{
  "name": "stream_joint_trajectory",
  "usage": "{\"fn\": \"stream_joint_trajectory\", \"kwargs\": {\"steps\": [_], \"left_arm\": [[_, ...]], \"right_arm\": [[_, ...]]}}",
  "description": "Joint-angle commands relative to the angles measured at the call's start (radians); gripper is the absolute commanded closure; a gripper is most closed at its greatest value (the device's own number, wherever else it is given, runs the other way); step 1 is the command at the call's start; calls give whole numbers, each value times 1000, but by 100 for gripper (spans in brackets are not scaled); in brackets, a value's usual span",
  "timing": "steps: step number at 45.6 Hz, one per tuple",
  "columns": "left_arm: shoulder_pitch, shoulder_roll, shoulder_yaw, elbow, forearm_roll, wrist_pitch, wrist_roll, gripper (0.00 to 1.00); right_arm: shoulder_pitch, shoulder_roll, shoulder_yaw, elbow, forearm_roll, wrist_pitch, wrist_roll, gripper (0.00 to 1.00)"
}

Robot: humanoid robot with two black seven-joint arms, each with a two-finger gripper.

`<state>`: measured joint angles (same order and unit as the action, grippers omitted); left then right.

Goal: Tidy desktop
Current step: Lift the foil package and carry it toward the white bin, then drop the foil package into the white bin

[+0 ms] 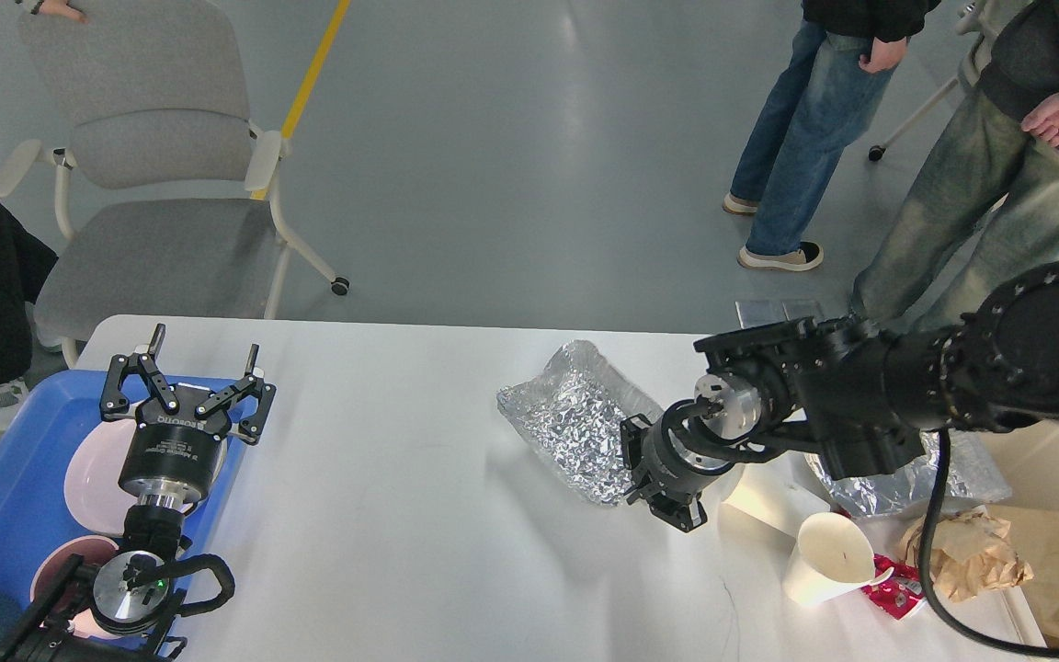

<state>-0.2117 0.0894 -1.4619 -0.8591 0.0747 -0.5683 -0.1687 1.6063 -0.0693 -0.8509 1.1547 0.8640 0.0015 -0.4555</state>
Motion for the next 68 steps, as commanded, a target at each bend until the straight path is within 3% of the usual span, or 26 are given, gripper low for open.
{"fn": "stream_joint_trajectory", "kwargs": {"steps": [1,7,13,15,20,22,24,35,42,50,55,62,68], "left_arm": [[0,1,0,-1,1,-1,0,4],[0,1,0,0,1,-1,0,4],[0,1,0,0,1,1,0,4],[0,1,0,0,0,1,0,4],[0,1,0,0,-1,1,0,4],[0,1,0,0,1,1,0,4],[0,1,0,0,-1,1,0,4],[0,1,0,0,-1,1,0,4],[0,1,0,0,0,1,0,4],[0,1,0,0,0,1,0,4],[0,1,0,0,-1,1,0,4],[0,1,0,0,0,1,0,4],[0,1,0,0,-1,1,0,4]], "right_arm": [[251,-12,-173,183,-34,93,12,100],[466,-84,-290,290,-215,326,55,100],[638,-147,-370,368,-451,518,152,100],[702,-153,-407,396,-520,575,213,100],[834,-170,-528,442,-634,678,431,100],[860,-164,-580,450,-661,695,489,100],[876,-161,-620,453,-675,700,518,100],[862,-196,-781,424,-643,617,520,100],[730,-371,-945,337,-574,494,518,100],[528,-638,-950,93,-586,469,502,100],[347,-759,-855,-41,-579,421,502,100],[-49,-863,-595,-200,-571,197,502,100],[-446,-851,-277,-374,-565,19,502,100]]}}
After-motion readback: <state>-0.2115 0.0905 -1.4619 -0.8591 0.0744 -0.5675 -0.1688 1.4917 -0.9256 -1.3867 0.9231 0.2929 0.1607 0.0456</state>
